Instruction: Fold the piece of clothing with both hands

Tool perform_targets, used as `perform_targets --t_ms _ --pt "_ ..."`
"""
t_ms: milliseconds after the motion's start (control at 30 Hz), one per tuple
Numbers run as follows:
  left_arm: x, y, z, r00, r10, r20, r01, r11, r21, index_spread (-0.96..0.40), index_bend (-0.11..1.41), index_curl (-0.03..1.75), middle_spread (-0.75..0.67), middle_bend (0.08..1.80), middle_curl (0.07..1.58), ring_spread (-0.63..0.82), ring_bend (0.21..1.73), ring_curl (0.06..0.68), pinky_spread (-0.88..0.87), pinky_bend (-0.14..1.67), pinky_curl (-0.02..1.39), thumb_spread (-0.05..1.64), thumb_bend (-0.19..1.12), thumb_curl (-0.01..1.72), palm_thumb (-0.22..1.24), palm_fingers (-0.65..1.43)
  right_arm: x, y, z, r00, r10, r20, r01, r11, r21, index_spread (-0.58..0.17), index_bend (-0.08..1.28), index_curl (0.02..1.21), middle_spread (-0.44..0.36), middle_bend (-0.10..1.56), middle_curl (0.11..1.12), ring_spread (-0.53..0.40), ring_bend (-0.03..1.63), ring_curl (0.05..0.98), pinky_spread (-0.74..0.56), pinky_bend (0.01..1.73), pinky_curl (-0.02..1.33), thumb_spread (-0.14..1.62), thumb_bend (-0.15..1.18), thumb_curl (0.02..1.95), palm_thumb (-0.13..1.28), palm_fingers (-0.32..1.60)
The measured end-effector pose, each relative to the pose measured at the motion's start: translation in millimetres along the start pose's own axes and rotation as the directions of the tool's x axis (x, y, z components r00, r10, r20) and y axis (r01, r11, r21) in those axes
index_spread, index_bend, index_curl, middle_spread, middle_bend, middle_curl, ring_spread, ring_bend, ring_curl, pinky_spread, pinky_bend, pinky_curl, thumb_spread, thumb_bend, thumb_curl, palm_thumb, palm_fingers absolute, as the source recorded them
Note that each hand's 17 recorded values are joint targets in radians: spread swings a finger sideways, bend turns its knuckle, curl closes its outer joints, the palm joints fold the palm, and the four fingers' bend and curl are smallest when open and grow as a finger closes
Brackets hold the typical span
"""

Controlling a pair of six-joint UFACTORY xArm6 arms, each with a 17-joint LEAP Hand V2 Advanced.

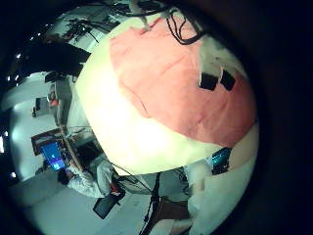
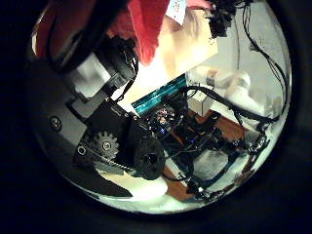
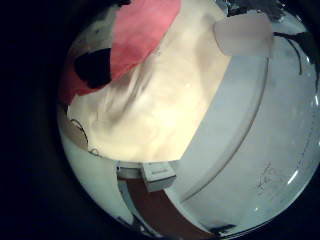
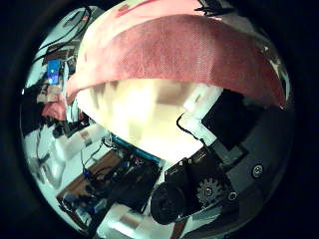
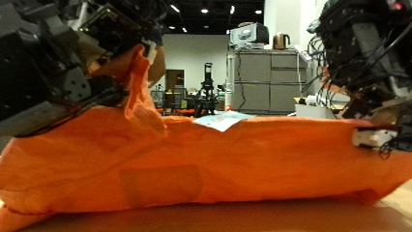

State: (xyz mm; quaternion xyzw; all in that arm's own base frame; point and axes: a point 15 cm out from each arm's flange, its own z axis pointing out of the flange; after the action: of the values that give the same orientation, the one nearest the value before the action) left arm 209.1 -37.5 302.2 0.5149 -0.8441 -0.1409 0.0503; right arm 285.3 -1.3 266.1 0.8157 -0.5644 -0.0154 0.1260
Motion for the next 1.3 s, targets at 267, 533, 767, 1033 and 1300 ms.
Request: perform_targets --t_ms 267,533,767,1033,1300 --pt "-16 11 -36 0.999 -0.045 -0.010 0.045 0.999 0.022 -0.65 0.19 0.82 -0.56 0.89 0.56 -0.59 0.87 0.425 -0.76 0.94 0.45 1.47 0.27 0.85 0.88 1.15 -1 11 -38 1.000 0.012 -0.002 -0.012 0.999 0.031 -0.341 1.04 0.95 -0.197 1.24 0.94 -0.258 1.37 0.809 -0.29 1.24 0.99 1.35 0.01 0.47 1.08 0.90" --pt "-40 -16 -84 0.997 -0.079 -0.014 0.079 0.996 0.047 -0.66 0.19 0.83 -0.56 0.90 0.56 -0.59 0.88 0.424 -0.76 0.94 0.45 1.48 0.28 0.88 0.88 1.14 17 -25 -70 1.000 0.026 -0.005 -0.026 0.999 0.041 -0.338 1.04 0.99 -0.193 1.26 0.95 -0.252 1.39 0.820 -0.28 1.23 1.03 1.35 -0.01 0.49 1.07 0.88" --pt "-71 -86 -93 0.993 -0.112 0.021 0.112 0.994 0.006 -0.66 0.18 0.84 -0.55 0.91 0.56 -0.59 0.88 0.423 -0.76 0.91 0.45 1.48 0.29 0.91 0.88 1.09 30 -78 -51 1.000 0.029 0.013 -0.028 0.999 -0.047 -0.337 1.04 1.01 -0.192 1.27 0.95 -0.250 1.39 0.827 -0.28 1.21 1.06 1.34 -0.01 0.50 1.07 0.87" --pt "-105 -187 -49 0.995 -0.058 0.079 0.067 0.991 -0.115 -0.61 0.16 0.84 -0.55 0.87 0.56 -0.58 0.84 0.423 -0.75 0.83 0.44 1.49 0.29 0.93 0.86 0.90 50 -163 -10 0.999 0.038 0.032 -0.033 0.986 -0.161 -0.340 1.03 1.03 -0.192 1.26 0.96 -0.252 1.39 0.835 -0.28 1.20 1.09 1.35 -0.02 0.50 1.01 0.84" --pt "-144 -264 -6 0.995 -0.081 0.061 0.089 0.986 -0.139 -0.39 0.06 0.74 -0.48 0.73 0.56 -0.51 0.91 0.454 -0.68 0.88 0.48 1.26 0.02 0.73 0.61 0.49 65 -225 31 0.997 0.059 0.053 -0.047 0.979 -0.199 -0.352 0.89 1.00 -0.178 1.18 0.91 -0.262 1.37 0.808 -0.31 1.16 1.07 1.36 -0.02 0.44 0.91 0.75"
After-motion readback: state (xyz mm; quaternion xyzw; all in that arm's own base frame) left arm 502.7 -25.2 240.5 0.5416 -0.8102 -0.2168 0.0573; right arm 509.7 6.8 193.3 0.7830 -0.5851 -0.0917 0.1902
